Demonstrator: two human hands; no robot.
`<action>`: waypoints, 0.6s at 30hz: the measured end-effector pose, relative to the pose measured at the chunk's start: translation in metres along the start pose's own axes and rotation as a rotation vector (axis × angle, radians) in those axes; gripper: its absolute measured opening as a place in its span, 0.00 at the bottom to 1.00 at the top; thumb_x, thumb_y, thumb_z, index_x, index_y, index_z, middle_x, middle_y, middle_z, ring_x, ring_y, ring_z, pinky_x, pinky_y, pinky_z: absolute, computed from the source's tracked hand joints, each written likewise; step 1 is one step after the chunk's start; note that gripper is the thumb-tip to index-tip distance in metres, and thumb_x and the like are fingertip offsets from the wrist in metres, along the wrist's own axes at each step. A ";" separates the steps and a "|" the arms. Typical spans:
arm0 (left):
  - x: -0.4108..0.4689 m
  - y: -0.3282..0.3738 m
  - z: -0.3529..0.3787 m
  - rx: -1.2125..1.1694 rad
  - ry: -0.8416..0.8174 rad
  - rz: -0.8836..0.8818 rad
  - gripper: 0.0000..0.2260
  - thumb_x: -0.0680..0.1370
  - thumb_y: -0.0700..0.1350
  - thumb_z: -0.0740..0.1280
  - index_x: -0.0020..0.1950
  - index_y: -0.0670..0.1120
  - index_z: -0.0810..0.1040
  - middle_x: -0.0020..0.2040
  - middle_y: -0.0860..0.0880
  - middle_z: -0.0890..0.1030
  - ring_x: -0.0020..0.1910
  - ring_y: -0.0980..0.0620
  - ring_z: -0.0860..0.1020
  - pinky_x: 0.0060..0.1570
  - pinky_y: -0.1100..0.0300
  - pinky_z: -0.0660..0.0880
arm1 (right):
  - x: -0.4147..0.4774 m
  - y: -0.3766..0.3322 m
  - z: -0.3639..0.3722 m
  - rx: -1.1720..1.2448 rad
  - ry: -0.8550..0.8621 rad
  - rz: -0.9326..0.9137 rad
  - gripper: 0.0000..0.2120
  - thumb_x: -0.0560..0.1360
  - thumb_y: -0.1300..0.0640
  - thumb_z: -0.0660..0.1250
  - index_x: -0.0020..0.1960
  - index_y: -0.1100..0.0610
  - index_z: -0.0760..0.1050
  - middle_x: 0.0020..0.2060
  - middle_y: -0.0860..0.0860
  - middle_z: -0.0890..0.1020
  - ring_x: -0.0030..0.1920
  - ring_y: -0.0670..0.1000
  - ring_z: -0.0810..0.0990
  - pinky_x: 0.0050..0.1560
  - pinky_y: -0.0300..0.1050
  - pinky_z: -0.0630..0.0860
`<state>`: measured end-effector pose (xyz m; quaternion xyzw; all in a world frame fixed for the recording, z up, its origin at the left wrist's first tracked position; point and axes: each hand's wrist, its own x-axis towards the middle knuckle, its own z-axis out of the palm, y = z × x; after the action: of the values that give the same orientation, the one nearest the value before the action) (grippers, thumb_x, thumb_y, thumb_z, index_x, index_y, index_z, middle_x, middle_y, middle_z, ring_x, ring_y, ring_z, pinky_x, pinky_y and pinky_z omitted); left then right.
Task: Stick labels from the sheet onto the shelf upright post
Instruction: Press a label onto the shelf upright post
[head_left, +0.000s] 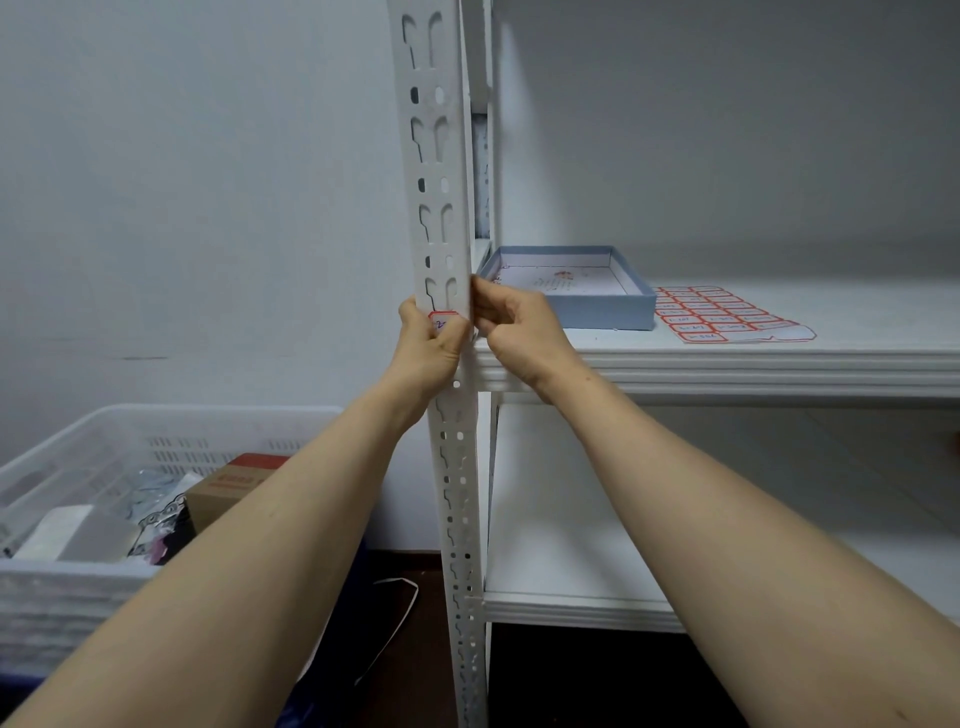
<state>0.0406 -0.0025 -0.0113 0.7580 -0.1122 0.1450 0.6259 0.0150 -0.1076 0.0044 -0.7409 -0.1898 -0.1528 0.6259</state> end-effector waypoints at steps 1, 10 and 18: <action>0.000 0.000 -0.001 0.001 -0.006 -0.001 0.17 0.79 0.41 0.58 0.66 0.39 0.59 0.46 0.51 0.69 0.38 0.60 0.68 0.33 0.65 0.65 | 0.000 0.000 0.000 -0.002 0.002 0.000 0.26 0.70 0.79 0.58 0.66 0.64 0.72 0.53 0.49 0.78 0.55 0.43 0.76 0.58 0.31 0.73; -0.001 0.001 -0.004 0.013 -0.031 -0.008 0.17 0.80 0.40 0.57 0.66 0.37 0.58 0.41 0.54 0.67 0.37 0.60 0.67 0.30 0.69 0.66 | 0.000 0.000 0.000 -0.016 -0.004 0.005 0.28 0.69 0.80 0.56 0.67 0.63 0.71 0.55 0.51 0.79 0.56 0.43 0.76 0.57 0.31 0.73; -0.001 0.001 -0.005 0.015 -0.055 -0.012 0.17 0.80 0.40 0.57 0.67 0.38 0.58 0.42 0.53 0.67 0.38 0.59 0.68 0.32 0.63 0.65 | -0.001 -0.001 0.000 -0.026 0.008 0.016 0.30 0.69 0.80 0.55 0.68 0.63 0.69 0.61 0.56 0.78 0.57 0.44 0.75 0.61 0.35 0.71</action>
<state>0.0387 0.0020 -0.0099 0.7670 -0.1238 0.1212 0.6178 0.0135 -0.1077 0.0052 -0.7499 -0.1794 -0.1534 0.6180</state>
